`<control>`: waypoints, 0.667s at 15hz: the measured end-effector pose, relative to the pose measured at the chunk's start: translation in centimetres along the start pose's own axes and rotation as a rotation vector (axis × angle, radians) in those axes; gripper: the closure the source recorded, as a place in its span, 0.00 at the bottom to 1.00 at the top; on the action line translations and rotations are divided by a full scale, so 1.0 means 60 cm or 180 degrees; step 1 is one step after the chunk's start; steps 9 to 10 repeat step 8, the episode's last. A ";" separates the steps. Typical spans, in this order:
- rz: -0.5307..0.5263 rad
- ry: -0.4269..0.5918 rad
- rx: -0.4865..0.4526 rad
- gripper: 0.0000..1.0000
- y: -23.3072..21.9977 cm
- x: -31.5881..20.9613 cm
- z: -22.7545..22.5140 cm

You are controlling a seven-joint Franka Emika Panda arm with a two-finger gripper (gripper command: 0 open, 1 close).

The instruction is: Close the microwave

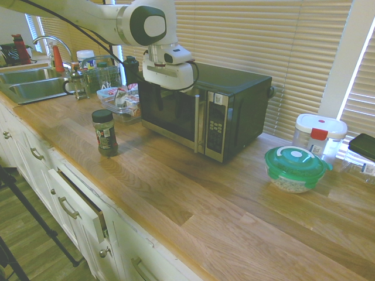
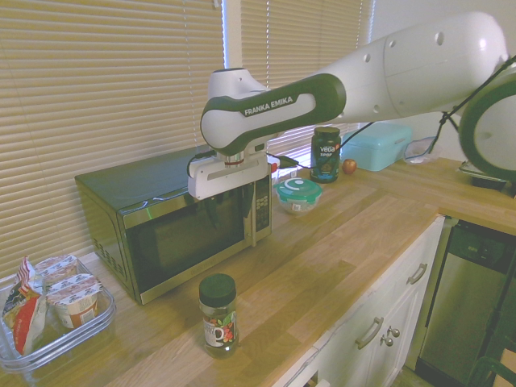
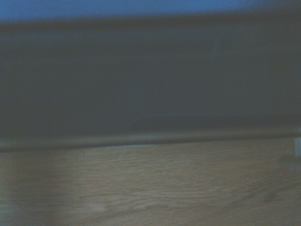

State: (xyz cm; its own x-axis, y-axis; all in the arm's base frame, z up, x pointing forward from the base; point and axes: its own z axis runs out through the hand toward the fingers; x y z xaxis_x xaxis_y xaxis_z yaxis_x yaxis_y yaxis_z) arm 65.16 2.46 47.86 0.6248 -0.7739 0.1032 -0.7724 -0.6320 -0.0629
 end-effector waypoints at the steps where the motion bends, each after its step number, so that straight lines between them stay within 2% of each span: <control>1: -0.0015 0.0006 0.0008 0.00 0.017 -0.010 -0.001; 8: -0.0062 -0.0019 0.0096 0.00 0.167 -0.060 0.060; 10: -0.0062 -0.0019 0.0096 0.00 0.167 -0.060 0.060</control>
